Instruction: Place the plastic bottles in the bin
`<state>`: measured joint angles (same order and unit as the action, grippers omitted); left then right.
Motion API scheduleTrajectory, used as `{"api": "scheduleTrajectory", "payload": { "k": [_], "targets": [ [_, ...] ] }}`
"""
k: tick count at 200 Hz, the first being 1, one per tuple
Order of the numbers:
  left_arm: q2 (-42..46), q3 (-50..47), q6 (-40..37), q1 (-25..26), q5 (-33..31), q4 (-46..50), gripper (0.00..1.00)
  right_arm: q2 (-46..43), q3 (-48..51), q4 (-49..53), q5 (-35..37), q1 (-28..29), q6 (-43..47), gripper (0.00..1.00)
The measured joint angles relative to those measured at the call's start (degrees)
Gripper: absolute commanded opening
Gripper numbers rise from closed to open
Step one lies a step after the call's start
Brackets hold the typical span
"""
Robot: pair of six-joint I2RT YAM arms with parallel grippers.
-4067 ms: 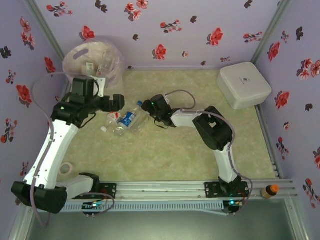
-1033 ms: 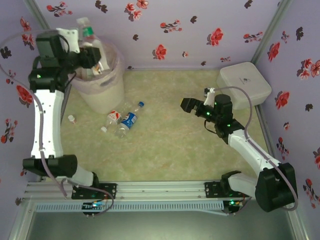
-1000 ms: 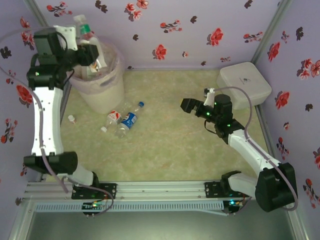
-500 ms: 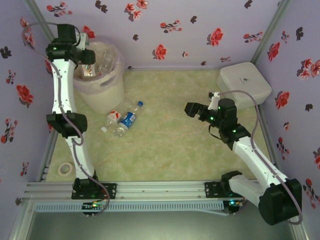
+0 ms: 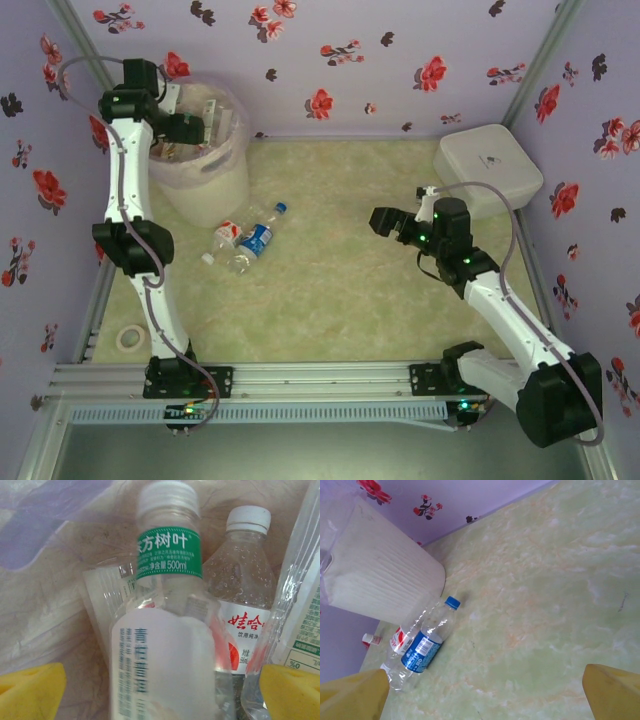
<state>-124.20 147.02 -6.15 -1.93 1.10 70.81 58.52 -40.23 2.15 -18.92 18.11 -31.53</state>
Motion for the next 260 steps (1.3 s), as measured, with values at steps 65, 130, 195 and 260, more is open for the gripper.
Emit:
{"api": "scheduleTrajectory", "payload": {
  "k": [65, 130, 195, 260],
  "targets": [
    [4.3, -1.0, 1.2, 0.0, 4.2, -0.5, 1.00, 0.1, 0.0, 1.4, 4.2, 0.0, -1.5, 1.00],
    [19.6, -16.0, 4.7, 0.6, 4.3, -7.5, 1.00, 7.9, 0.0, -2.8, 4.9, 3.3, -9.0, 0.98],
    [43.0, -43.0, 6.3, 18.0, -6.1, -14.6, 0.99, 18.9, -4.9, -8.0, 5.7, 9.4, -14.1, 0.94],
    [51.1, -64.1, 13.8, 34.3, -19.7, -15.8, 0.98, 12.5, -3.2, -6.2, 6.4, -0.8, -15.0, 0.92]
  ]
}}
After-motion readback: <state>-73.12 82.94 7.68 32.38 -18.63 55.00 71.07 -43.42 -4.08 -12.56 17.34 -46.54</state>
